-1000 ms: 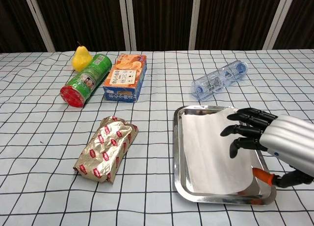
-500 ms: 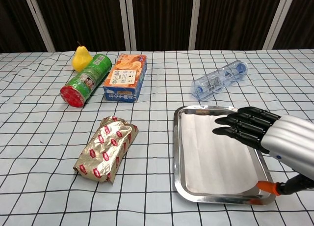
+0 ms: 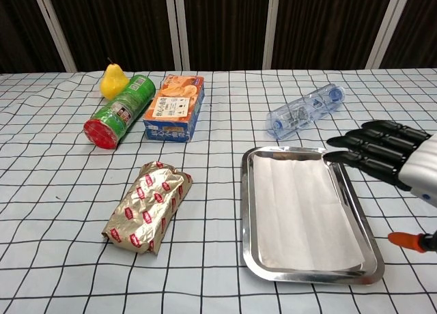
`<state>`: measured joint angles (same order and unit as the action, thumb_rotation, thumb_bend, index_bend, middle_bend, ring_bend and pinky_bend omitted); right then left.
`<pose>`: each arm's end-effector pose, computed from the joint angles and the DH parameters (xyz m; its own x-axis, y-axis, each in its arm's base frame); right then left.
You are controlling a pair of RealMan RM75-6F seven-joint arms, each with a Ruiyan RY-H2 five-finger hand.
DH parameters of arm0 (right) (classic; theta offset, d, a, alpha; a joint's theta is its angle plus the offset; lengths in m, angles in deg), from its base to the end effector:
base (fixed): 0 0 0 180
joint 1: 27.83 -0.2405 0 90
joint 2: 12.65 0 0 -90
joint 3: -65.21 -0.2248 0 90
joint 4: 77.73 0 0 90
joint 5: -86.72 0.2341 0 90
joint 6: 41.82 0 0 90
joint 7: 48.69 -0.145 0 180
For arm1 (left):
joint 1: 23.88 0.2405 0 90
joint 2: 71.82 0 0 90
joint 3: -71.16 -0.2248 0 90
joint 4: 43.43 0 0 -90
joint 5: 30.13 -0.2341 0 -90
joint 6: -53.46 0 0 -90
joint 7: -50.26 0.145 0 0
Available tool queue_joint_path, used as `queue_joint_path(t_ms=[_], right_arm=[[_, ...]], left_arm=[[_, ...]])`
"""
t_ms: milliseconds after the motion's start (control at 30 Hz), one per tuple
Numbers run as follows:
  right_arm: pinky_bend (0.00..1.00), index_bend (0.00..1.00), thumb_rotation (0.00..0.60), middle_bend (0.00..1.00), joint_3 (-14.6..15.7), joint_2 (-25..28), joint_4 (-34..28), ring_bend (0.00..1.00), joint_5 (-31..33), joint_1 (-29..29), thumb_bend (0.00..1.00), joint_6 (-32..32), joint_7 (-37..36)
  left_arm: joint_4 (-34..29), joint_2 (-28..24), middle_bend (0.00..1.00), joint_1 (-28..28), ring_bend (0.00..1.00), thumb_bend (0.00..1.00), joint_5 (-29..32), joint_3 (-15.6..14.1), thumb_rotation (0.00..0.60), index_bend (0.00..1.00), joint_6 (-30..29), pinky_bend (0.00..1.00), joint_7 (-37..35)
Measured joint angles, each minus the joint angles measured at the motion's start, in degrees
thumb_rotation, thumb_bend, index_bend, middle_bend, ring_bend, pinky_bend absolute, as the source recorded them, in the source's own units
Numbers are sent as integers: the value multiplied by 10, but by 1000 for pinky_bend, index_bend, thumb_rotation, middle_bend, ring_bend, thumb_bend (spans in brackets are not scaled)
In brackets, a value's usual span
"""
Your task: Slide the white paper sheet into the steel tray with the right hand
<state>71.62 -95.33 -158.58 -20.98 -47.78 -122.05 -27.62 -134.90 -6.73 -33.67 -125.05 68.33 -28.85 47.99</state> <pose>-0.2048 -0.1871 -0.0047 0.6423 0.0888 0.7613 -0.5606 -0.6229 0.5457 -0.2698 0.1790 0.0916 0.3911 0.1205 0.9124 0.9044 -0.2343 -0.3567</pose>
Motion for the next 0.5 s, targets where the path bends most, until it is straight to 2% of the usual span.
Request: queue_joint_path(t_ms=[300, 500], right_arm=[[0, 0, 600, 0, 2, 75, -13, 0, 22, 54, 245, -67, 16], [0, 0, 600, 0, -6, 106, -14, 0, 81, 106, 244, -121, 0]], left_arm=[[1, 0, 0, 1, 0, 6, -1, 0, 600, 0, -2, 0, 1], [1, 2, 0, 1, 0, 6, -2, 0, 600, 0, -3, 0, 8]])
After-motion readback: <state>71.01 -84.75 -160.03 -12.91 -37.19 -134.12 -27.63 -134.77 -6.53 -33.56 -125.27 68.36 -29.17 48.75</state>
